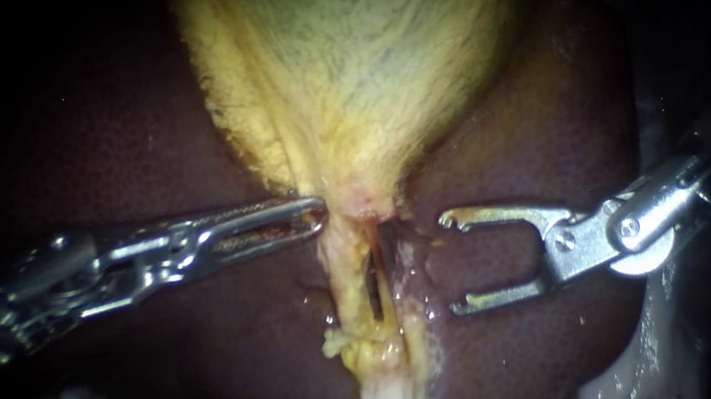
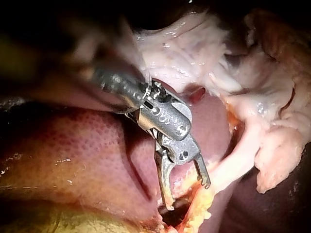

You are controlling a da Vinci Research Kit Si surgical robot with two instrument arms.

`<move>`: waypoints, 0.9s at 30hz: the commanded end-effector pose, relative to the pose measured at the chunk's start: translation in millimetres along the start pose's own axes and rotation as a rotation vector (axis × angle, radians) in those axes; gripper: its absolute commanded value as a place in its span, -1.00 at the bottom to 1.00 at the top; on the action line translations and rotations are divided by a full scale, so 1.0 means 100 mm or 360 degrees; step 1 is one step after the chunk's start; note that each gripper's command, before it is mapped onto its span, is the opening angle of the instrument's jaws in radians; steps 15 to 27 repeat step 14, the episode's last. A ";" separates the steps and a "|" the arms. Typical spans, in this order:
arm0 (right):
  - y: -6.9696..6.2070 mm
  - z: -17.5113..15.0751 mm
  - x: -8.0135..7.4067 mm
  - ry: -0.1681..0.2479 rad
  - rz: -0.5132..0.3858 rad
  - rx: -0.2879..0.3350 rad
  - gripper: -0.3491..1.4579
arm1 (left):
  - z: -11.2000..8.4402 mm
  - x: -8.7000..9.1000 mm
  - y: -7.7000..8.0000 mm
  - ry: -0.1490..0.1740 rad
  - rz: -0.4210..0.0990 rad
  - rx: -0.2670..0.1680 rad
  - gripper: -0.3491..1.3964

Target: Going back first clip left tube

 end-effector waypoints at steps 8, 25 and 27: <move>0.000 0.000 0.000 0.0001 -0.0002 0.0001 0.05 | 0.001 0.002 0.000 0.0008 -0.0006 0.0003 -0.73; 0.000 -0.001 -0.001 0.0001 -0.0002 0.0002 0.05 | 0.002 0.002 0.001 0.0008 -0.0005 0.0003 -0.73; 0.000 -0.001 -0.001 0.0001 -0.0002 0.0002 0.05 | 0.002 0.002 0.001 0.0008 -0.0005 0.0003 -0.73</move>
